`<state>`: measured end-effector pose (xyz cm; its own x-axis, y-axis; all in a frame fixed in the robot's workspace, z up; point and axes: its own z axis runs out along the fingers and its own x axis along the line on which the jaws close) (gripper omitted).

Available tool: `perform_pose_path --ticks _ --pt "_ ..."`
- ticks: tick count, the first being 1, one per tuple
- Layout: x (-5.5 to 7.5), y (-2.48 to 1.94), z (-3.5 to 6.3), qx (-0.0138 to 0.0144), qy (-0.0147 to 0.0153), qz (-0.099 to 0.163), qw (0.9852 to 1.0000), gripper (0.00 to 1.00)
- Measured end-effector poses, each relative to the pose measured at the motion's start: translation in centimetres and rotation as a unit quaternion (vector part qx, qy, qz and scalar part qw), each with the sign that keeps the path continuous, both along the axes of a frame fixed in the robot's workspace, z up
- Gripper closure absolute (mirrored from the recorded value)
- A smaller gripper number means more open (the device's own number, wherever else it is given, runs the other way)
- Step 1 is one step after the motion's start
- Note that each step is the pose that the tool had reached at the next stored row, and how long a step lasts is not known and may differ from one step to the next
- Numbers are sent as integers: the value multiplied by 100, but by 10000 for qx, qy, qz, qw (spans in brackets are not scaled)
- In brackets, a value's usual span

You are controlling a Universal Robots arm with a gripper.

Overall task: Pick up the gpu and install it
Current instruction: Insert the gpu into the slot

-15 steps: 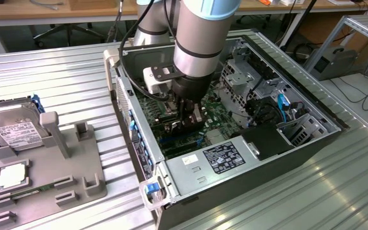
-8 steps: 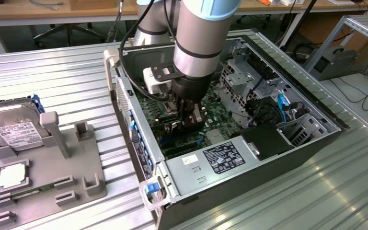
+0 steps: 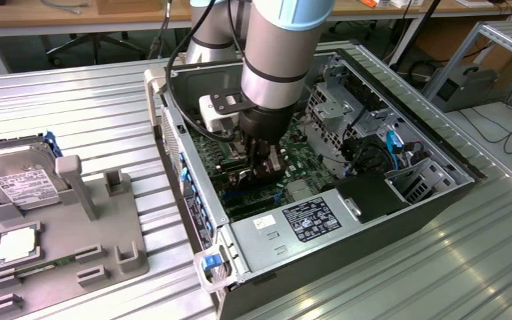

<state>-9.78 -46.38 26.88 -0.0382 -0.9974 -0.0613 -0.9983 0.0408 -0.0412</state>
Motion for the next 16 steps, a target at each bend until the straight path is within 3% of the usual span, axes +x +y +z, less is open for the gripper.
perform_pose_path --ticks 16 --pt "-23 0 -7 -1 -2 13 10000 73"
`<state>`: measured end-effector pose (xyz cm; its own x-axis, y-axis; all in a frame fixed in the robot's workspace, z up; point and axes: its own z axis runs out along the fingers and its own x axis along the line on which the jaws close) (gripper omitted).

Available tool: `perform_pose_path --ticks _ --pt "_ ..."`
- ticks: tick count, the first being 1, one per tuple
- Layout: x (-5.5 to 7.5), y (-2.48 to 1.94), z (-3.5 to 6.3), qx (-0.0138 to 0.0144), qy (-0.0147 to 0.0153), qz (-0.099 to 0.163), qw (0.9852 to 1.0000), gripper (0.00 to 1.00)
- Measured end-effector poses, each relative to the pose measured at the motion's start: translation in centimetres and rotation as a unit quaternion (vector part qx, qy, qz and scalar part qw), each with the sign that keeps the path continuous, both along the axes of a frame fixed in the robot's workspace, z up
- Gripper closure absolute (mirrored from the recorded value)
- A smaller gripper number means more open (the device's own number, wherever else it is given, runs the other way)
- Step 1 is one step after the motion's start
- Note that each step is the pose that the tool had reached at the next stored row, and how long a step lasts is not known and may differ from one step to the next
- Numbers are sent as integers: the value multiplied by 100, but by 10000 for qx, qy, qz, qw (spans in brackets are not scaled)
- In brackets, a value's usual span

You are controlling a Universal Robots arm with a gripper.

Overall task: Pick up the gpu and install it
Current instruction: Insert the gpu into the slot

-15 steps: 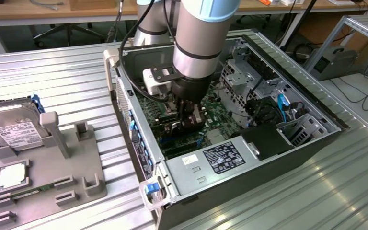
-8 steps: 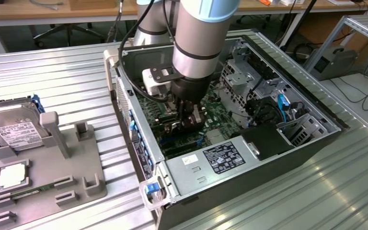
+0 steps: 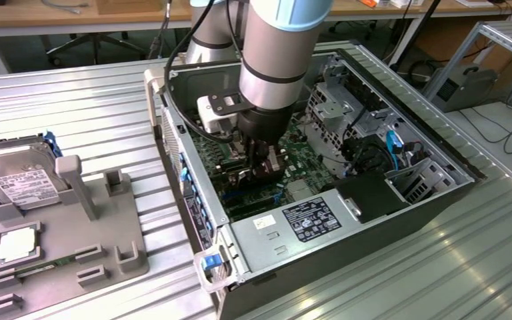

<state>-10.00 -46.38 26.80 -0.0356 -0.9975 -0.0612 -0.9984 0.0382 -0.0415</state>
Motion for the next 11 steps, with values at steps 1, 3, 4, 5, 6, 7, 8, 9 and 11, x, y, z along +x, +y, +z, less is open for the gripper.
perform_pose_path --ticks 1,3,4,5,6,7,8,9,11 --pt "0 0 0 0 0 0 10000 73" --pt "-1 0 -1 1 -1 0 10000 73" --pt "-3 0 -2 1 -1 0 10000 73" --pt "-4 0 -3 0 -1 1 10000 73" --pt "-5 0 -3 0 0 1 10000 73" --pt "-5 0 -3 1 0 1 10000 73" --pt "-5 0 -3 1 0 1 10000 73" --pt "-5 0 -3 1 -1 1 10000 73" --pt "-7 -1 -5 1 -1 5 10000 73"
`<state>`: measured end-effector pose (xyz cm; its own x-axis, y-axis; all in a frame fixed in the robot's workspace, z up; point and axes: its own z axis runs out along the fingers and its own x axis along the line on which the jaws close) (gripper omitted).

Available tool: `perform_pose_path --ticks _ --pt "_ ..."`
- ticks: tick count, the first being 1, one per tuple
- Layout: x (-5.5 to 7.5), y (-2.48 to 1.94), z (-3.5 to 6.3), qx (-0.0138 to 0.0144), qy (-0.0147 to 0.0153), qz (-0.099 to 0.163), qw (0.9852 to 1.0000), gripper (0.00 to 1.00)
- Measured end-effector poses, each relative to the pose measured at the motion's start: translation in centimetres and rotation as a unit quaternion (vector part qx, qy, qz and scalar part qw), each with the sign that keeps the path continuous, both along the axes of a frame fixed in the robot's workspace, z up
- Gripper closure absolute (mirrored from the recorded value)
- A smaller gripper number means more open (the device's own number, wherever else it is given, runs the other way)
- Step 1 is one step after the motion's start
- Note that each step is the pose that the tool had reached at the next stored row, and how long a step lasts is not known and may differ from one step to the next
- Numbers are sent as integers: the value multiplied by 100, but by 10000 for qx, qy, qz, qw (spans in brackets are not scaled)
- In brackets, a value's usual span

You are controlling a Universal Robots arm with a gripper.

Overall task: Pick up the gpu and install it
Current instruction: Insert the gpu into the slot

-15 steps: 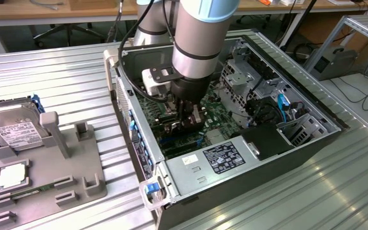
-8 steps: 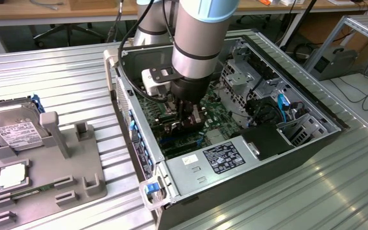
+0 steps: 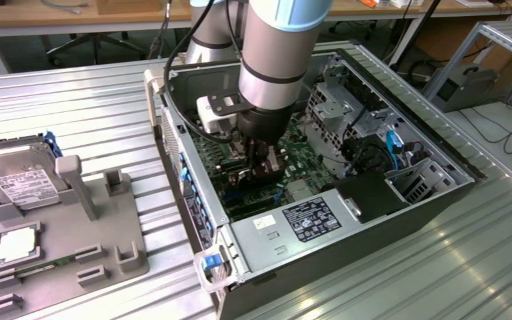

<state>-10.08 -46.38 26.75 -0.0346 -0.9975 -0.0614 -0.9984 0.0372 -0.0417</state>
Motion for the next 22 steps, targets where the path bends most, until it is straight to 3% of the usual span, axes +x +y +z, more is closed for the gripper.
perform_pose_path --ticks 22 --pt "-6 0 -16 0 0 5 10000 73"
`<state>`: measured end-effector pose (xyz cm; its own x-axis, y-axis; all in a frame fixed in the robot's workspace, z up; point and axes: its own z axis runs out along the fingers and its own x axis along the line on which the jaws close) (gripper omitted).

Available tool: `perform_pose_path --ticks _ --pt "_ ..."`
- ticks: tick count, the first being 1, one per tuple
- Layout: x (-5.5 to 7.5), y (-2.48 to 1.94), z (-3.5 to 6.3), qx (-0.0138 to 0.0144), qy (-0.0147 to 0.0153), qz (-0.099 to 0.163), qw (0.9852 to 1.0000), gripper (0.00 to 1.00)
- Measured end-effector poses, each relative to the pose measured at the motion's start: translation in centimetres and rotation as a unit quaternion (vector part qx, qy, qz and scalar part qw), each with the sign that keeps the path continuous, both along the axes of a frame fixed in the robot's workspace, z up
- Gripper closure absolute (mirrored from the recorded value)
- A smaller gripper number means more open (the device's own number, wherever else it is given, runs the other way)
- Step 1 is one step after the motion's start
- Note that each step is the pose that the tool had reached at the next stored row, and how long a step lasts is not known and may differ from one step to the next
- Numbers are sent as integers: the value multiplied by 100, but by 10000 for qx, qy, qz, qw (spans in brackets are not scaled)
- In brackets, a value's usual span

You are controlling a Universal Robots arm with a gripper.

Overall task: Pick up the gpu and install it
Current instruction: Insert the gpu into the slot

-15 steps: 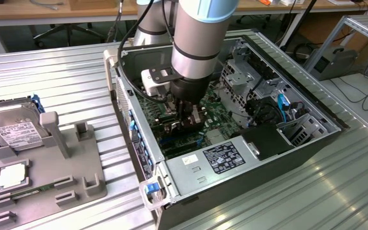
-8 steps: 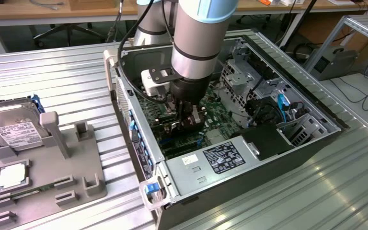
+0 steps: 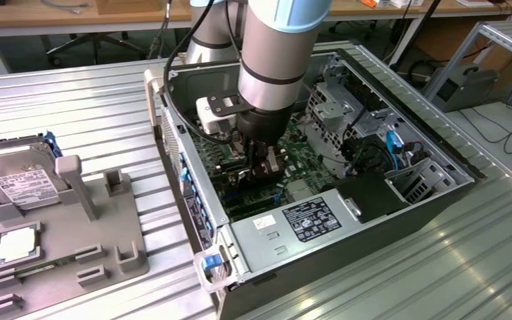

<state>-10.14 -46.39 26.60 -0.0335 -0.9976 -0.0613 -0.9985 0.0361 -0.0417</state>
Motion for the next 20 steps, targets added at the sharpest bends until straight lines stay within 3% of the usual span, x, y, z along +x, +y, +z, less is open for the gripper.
perform_pose_path --ticks 20 --pt "-14 -1 -13 0 -1 10 10000 73"
